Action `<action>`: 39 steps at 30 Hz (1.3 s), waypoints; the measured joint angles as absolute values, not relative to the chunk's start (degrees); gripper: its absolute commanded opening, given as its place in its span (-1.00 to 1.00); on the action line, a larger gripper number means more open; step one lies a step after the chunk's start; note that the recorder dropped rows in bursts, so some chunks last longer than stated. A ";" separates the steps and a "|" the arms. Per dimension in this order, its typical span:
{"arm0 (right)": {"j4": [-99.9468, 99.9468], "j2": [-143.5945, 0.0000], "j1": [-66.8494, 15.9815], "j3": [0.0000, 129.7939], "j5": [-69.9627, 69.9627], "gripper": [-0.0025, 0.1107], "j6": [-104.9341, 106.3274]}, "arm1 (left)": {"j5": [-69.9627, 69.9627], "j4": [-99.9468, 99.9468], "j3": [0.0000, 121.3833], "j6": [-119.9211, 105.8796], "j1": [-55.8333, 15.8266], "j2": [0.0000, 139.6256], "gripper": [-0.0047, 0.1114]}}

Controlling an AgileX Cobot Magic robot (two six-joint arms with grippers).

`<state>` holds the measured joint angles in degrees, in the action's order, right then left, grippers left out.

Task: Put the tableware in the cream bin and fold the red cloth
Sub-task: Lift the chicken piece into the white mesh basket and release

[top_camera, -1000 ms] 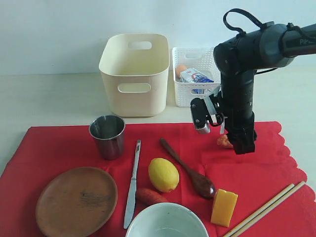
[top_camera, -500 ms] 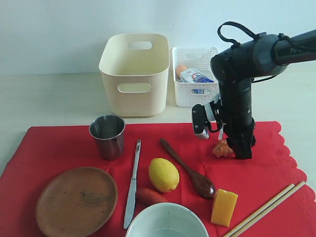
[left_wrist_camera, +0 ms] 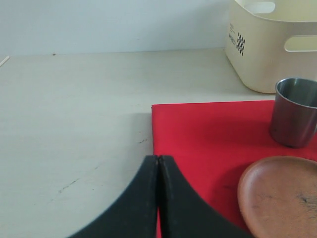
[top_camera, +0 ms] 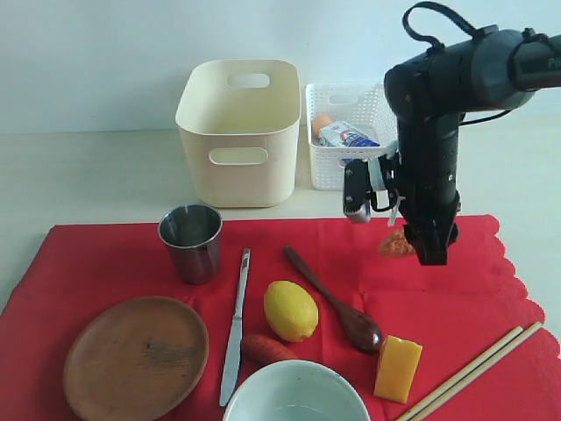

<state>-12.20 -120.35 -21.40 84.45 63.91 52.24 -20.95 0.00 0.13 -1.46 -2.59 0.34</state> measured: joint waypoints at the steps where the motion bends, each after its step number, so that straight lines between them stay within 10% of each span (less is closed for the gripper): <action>1: -10.98 -119.13 -21.40 84.45 63.33 -0.96 51.34 | -20.95 0.00 0.13 -1.46 -2.59 0.34 -0.92; 16: -7.26 -112.97 -21.40 84.74 36.18 -0.96 12.58 | -20.95 0.00 0.13 -1.46 -2.59 0.34 -0.92; 39: 0.41 -136.60 -14.94 117.30 35.45 -0.96 8.81 | -20.95 0.00 0.13 -1.46 -2.59 0.34 -0.92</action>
<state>0.41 -136.60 -14.94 117.30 35.45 8.81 -20.95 0.00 0.13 -1.46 -2.59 0.34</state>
